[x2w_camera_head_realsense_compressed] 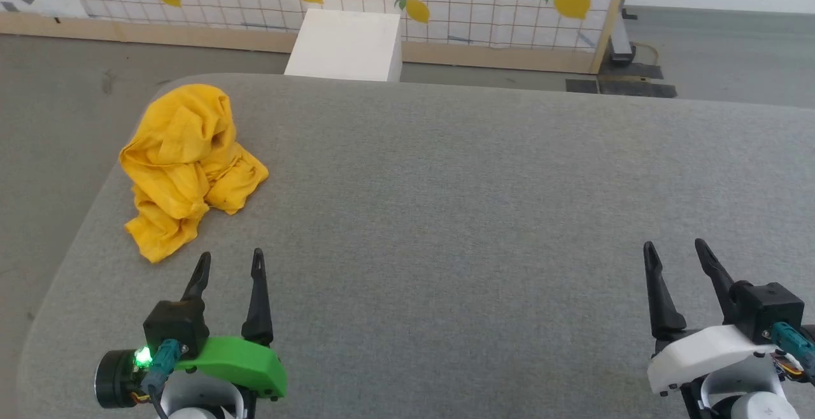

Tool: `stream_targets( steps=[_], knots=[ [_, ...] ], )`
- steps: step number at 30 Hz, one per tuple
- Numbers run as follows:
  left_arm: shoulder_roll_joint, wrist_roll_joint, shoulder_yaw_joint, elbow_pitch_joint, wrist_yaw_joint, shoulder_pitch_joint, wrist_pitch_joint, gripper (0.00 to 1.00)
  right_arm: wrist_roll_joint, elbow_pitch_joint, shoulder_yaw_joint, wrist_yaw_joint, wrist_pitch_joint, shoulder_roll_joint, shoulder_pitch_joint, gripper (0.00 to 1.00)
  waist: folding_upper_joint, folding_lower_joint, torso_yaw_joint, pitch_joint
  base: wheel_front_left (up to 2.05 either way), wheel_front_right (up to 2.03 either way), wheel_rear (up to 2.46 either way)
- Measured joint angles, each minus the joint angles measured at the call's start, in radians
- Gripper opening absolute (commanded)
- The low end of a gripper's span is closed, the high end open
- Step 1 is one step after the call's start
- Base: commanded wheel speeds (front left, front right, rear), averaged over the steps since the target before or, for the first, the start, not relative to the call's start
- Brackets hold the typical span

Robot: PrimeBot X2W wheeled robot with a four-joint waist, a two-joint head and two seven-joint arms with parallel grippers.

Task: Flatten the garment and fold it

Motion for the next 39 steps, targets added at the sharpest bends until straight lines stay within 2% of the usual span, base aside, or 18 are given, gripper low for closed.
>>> stream_targets(
  steps=[19, 39],
  knots=[
    [0.000, -0.028, 0.004, 0.002, 0.015, 0.012, -0.037, 1.00, 0.011, 0.040, -0.005, 0.000, -0.037, 0.000, -0.008, 1.00, 0.0000, 0.0000, 0.097, -0.006, 0.00, 0.00, 0.00],
    [0.000, -0.068, 0.019, 0.021, 0.017, 0.050, -0.080, 1.00, 0.035, 0.114, 0.004, 0.000, -0.080, 0.000, -0.008, 1.00, 0.0000, 0.0000, 0.246, -0.041, 0.00, 0.00, 0.00]
  ],
)
